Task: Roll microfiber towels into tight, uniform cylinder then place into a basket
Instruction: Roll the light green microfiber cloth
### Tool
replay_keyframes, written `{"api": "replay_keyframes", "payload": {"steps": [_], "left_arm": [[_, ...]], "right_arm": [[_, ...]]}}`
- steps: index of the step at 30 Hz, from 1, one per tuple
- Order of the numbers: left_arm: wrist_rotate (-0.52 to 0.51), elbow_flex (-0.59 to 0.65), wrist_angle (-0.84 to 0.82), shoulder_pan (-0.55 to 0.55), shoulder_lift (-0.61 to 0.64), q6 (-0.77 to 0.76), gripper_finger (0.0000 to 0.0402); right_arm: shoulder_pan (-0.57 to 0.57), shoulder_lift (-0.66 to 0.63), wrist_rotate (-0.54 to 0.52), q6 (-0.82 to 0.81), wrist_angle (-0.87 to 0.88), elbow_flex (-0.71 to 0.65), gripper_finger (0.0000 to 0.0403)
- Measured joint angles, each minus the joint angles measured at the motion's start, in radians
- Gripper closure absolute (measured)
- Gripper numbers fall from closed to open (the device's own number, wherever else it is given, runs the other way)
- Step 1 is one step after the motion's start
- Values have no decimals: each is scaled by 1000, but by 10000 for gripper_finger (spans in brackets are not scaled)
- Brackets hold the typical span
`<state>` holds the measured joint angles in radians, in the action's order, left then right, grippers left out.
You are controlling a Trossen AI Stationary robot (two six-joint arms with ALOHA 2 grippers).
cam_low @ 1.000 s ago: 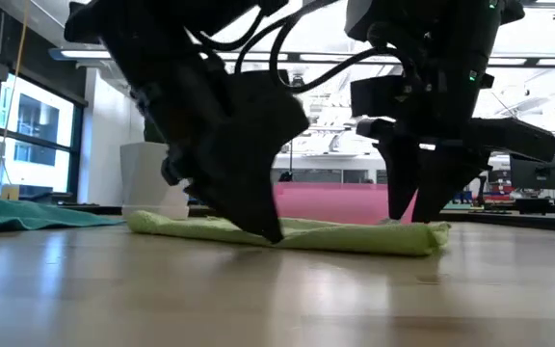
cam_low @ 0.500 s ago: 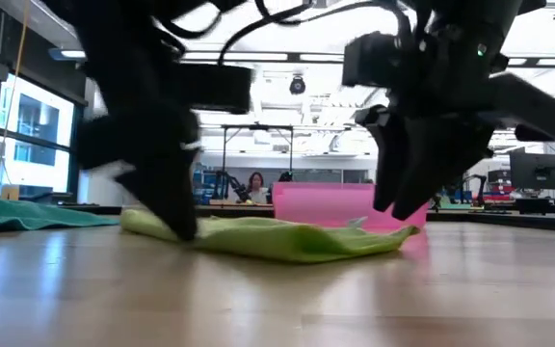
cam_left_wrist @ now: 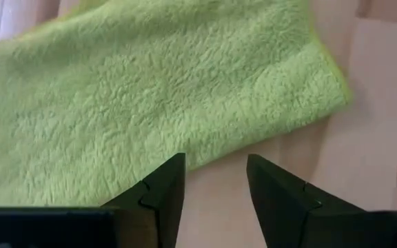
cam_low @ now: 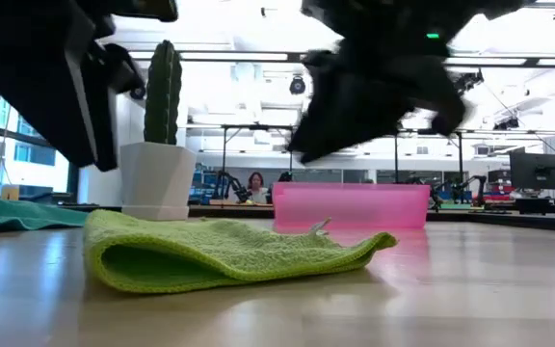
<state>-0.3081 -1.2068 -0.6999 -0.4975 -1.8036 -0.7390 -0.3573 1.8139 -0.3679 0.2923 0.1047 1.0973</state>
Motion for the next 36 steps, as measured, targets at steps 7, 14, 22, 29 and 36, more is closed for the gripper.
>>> {"api": "replay_keyframes", "payload": {"steps": [7,14,22,29,36], "left_arm": [[145,0,4,-54,9,-233,255],[169,-3,18,-112,10,-341,255],[161,-9,34,-131,12,-341,255],[153,-9,43,-122,12,-331,255],[141,-9,45,-117,13,-326,255]], "right_arm": [[126,47,92,22,-190,1,265],[233,157,201,28,-315,1,265],[279,235,337,24,-450,1,265],[279,255,351,23,-495,1,265],[279,279,359,-29,-480,0,265]]}}
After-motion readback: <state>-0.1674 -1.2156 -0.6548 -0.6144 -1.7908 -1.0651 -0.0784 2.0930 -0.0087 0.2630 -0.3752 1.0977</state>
